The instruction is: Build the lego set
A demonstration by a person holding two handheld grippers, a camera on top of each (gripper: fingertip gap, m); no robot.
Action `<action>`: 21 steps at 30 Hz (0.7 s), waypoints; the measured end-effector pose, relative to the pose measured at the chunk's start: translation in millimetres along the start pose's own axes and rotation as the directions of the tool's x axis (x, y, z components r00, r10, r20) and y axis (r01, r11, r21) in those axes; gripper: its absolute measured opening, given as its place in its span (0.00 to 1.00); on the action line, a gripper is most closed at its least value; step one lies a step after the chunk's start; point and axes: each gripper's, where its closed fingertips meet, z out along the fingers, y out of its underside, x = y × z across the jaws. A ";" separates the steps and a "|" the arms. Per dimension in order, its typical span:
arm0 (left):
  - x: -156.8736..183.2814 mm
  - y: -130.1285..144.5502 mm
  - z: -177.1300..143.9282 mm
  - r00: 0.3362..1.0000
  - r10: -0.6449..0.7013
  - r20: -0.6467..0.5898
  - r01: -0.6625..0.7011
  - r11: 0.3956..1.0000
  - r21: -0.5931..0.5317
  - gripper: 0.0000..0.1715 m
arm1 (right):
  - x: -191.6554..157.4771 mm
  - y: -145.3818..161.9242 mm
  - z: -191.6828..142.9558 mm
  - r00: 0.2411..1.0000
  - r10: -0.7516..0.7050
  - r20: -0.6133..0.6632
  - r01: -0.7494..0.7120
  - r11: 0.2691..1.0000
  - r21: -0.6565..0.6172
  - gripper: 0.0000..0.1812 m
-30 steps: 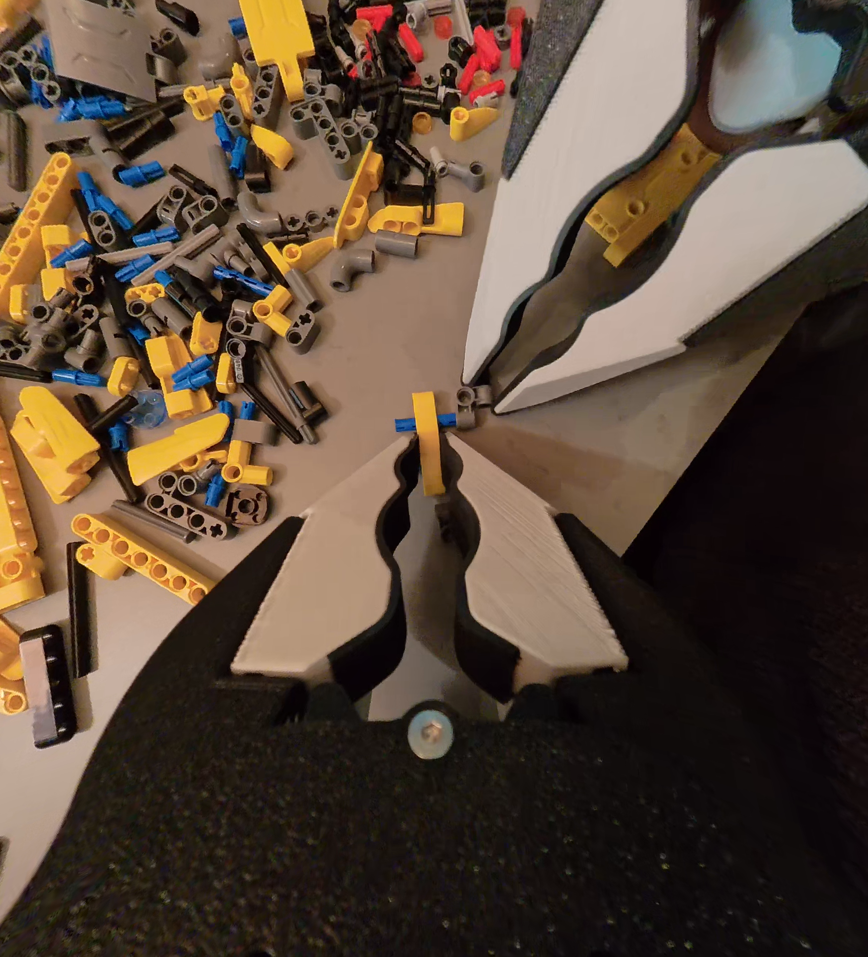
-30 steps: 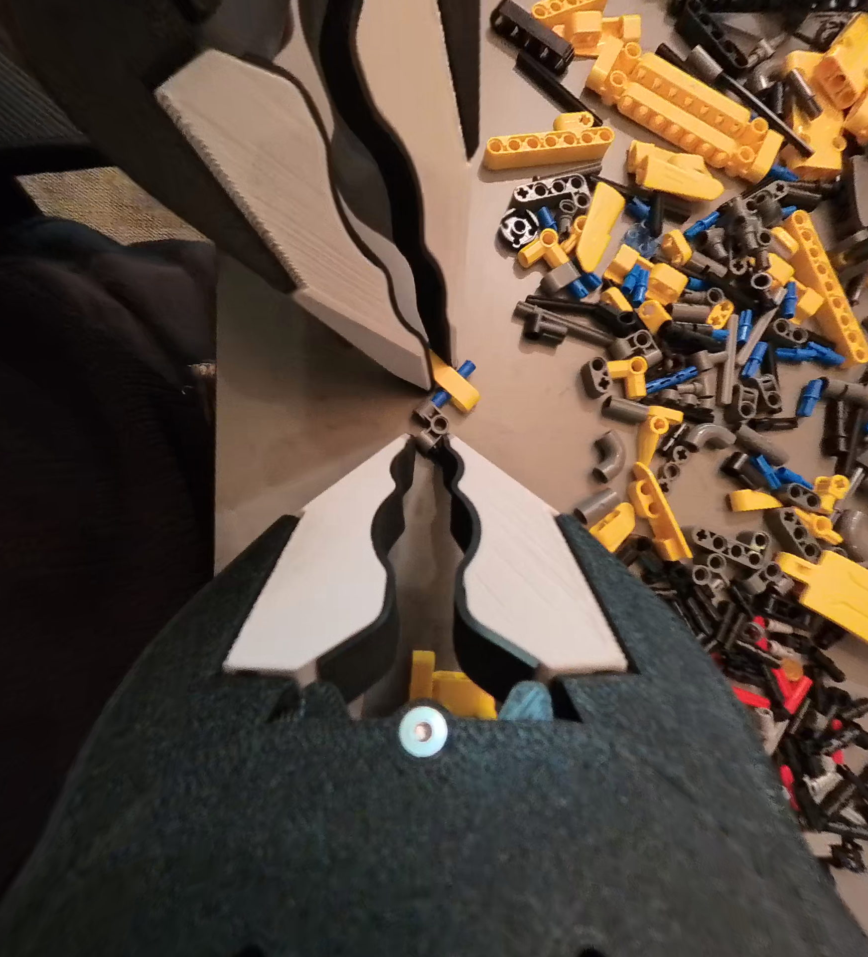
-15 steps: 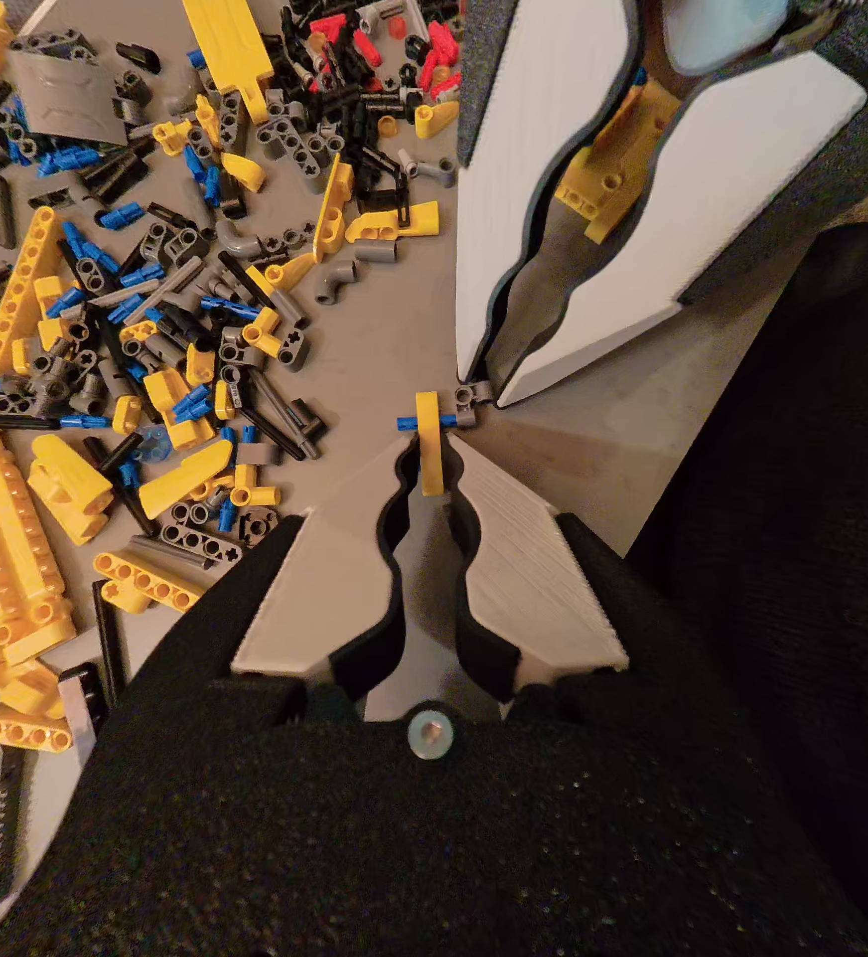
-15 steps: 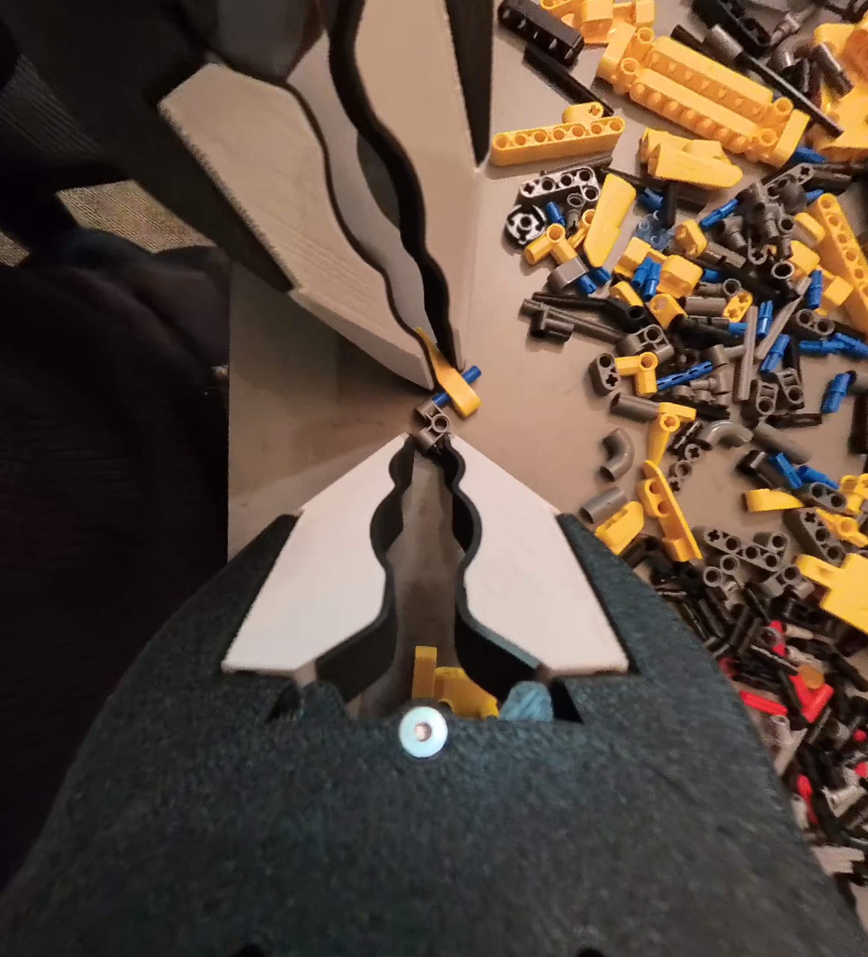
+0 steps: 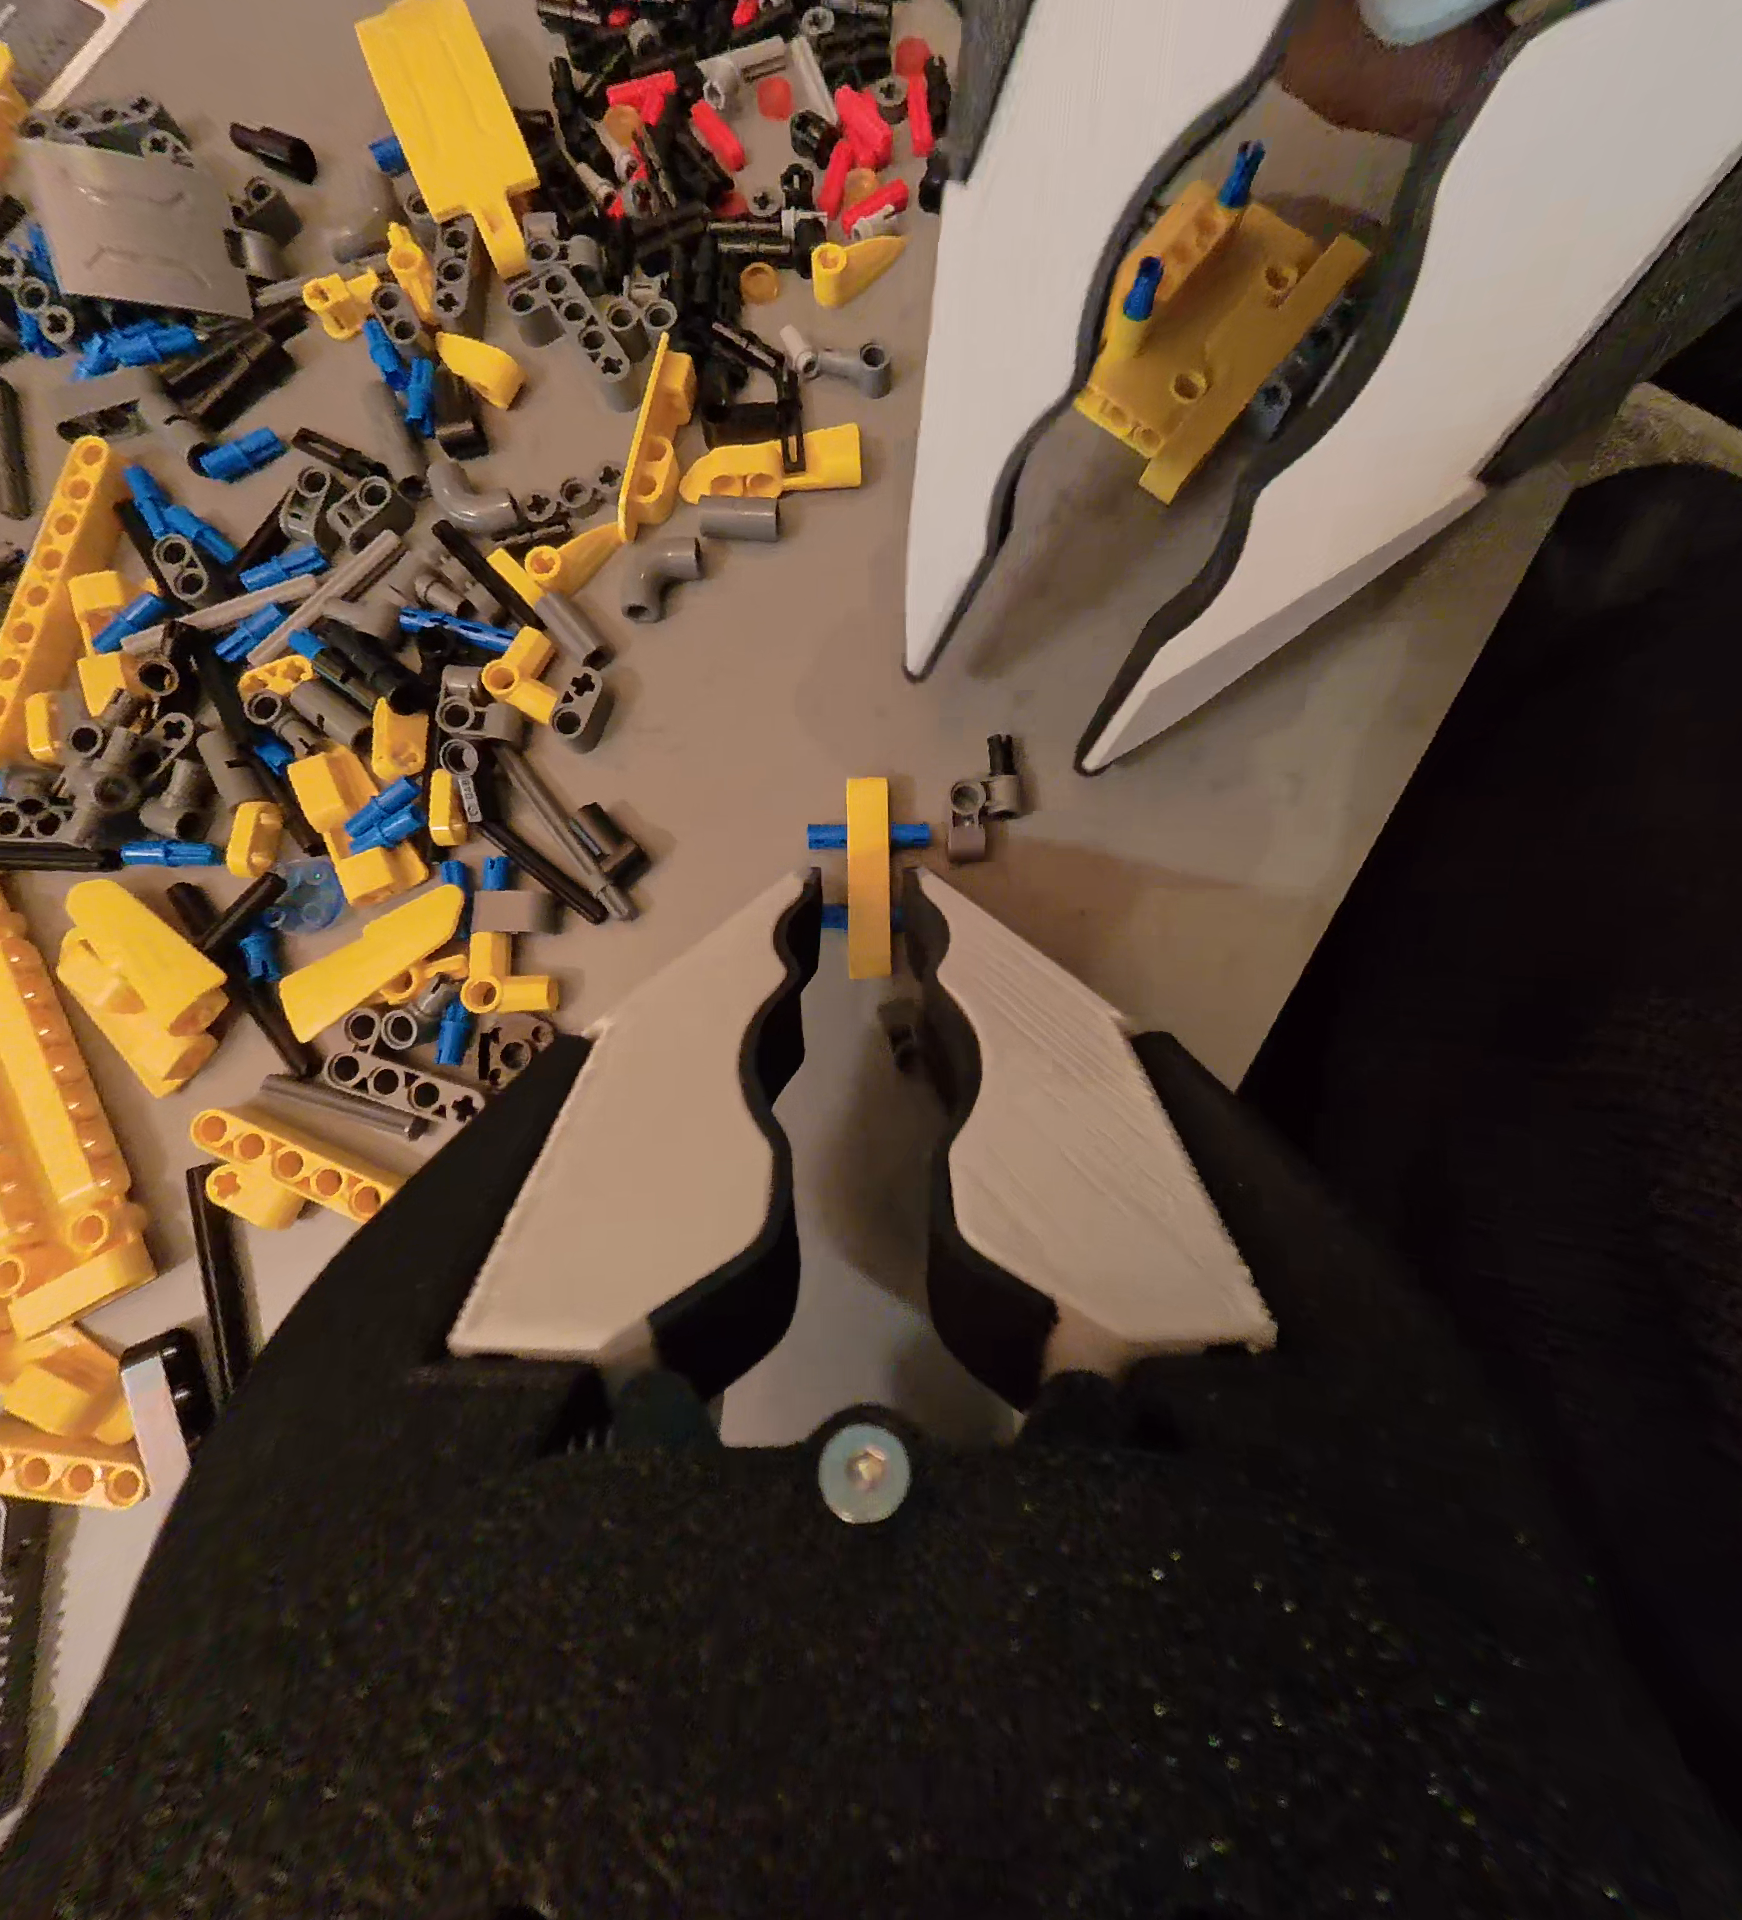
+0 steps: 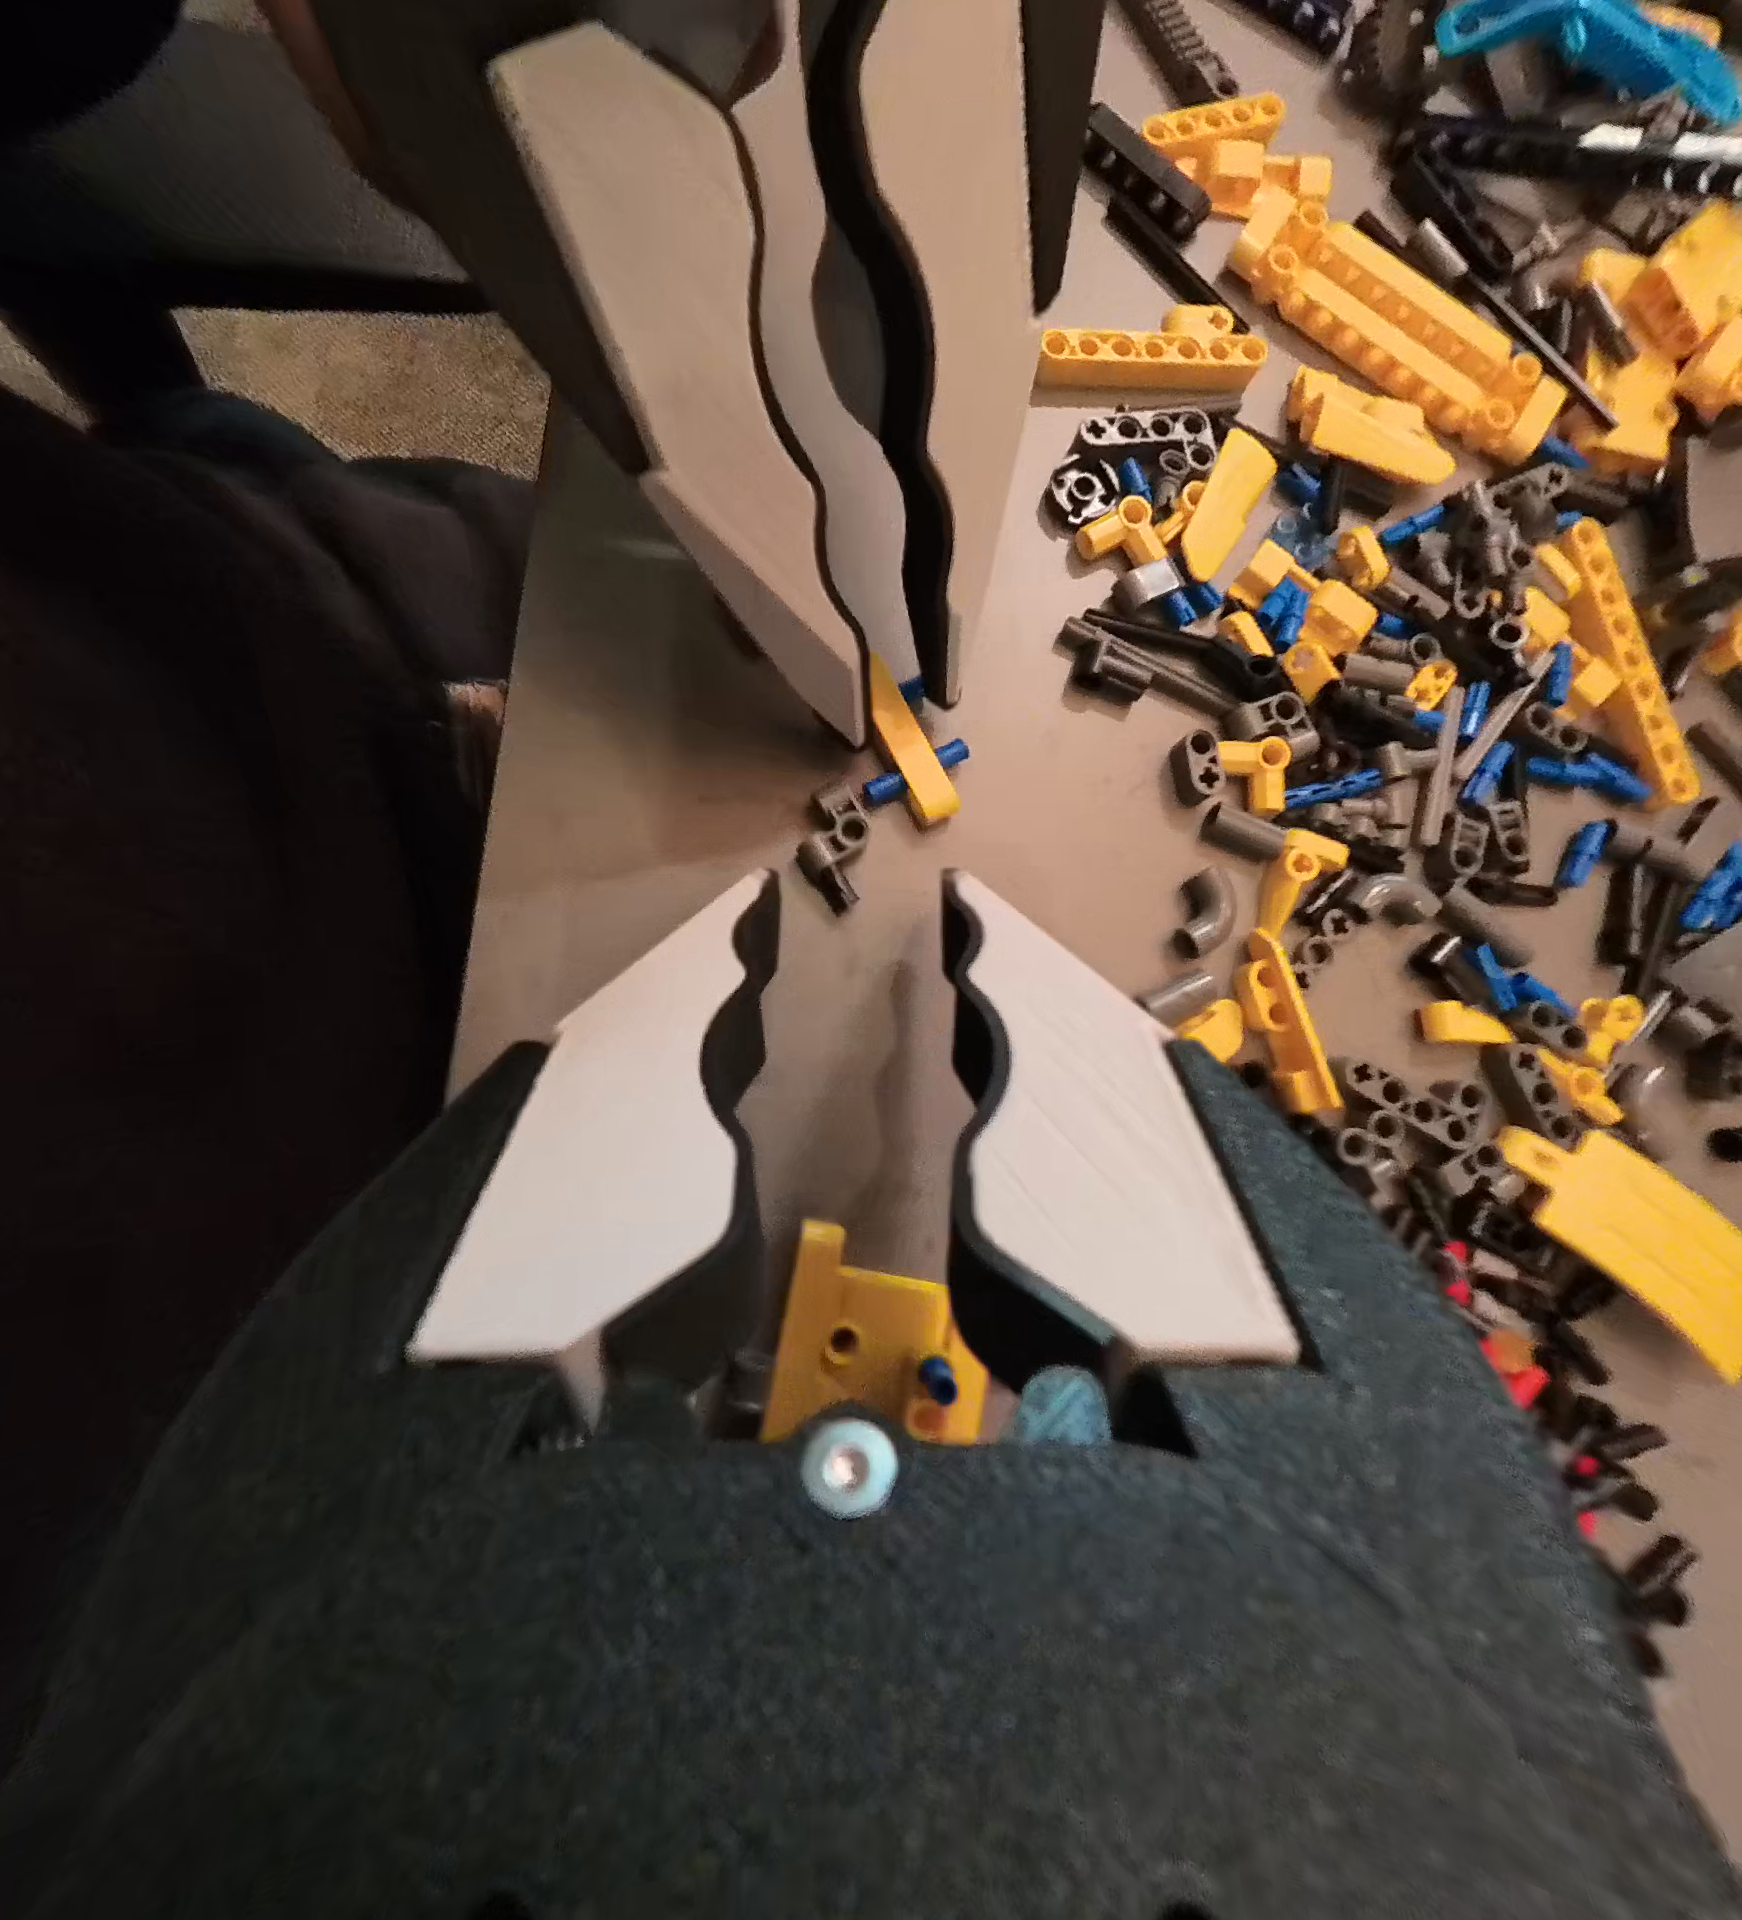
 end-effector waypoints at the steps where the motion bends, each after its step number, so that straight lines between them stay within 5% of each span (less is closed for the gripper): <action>1: 0.3 0.4 -0.5 1.000 0.004 -0.001 -0.004 1.000 0.003 0.09 | 1.9 1.1 -0.9 0.999 -0.035 -0.002 0.035 0.999 0.003 0.19; 10: 10.4 -6.6 -5.1 0.997 -0.060 -0.054 0.064 0.996 0.062 0.21 | 4.1 -12.5 -1.5 0.968 -0.127 0.216 0.103 0.987 0.120 0.30; 21: 10.1 -2.0 6.9 0.999 -0.037 -0.031 0.038 0.999 0.036 0.22 | 3.6 -3.3 15.6 0.943 -0.187 0.277 0.164 0.981 0.105 0.30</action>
